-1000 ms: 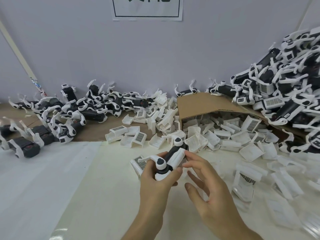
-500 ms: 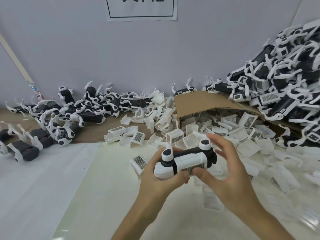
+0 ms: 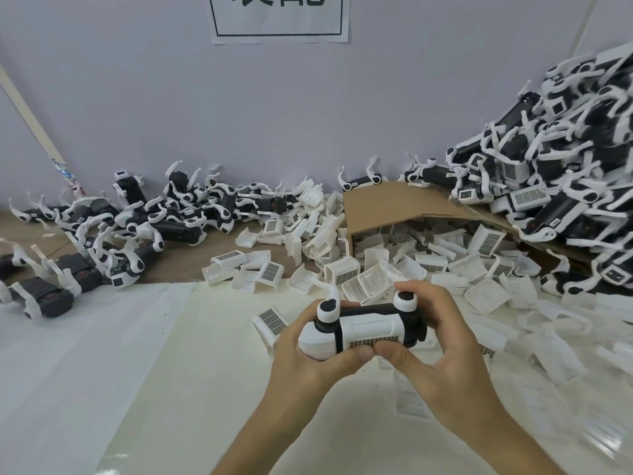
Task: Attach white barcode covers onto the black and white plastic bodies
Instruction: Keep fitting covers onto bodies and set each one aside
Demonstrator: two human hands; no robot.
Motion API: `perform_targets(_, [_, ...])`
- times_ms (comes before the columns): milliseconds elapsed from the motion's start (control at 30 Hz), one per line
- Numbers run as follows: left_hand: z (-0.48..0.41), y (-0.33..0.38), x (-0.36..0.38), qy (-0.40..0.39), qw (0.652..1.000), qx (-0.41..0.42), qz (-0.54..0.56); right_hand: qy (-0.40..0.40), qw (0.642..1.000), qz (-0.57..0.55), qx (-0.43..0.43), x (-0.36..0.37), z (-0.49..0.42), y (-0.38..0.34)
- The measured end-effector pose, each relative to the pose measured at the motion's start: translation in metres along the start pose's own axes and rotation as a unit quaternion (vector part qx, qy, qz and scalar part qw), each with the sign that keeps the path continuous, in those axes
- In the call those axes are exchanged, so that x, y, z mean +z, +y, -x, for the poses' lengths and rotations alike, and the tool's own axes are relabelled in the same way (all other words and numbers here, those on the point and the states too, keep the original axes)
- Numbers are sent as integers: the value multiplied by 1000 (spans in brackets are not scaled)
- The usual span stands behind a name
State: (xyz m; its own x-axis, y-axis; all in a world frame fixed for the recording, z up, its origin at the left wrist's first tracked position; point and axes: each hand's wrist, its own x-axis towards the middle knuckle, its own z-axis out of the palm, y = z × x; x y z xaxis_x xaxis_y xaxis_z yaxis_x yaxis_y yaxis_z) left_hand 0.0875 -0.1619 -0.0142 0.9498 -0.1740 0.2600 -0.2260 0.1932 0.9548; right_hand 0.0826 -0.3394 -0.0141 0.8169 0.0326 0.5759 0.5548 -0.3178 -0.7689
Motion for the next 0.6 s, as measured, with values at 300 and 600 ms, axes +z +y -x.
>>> perform_targets(300, [-2,2,-6,-28,1000,9,-6,5,999,11,-31,0,1,-1])
perform_targets(600, [-2,0,-6,-45,991,73,-106,-60,998,28,-8,-8,-4,0])
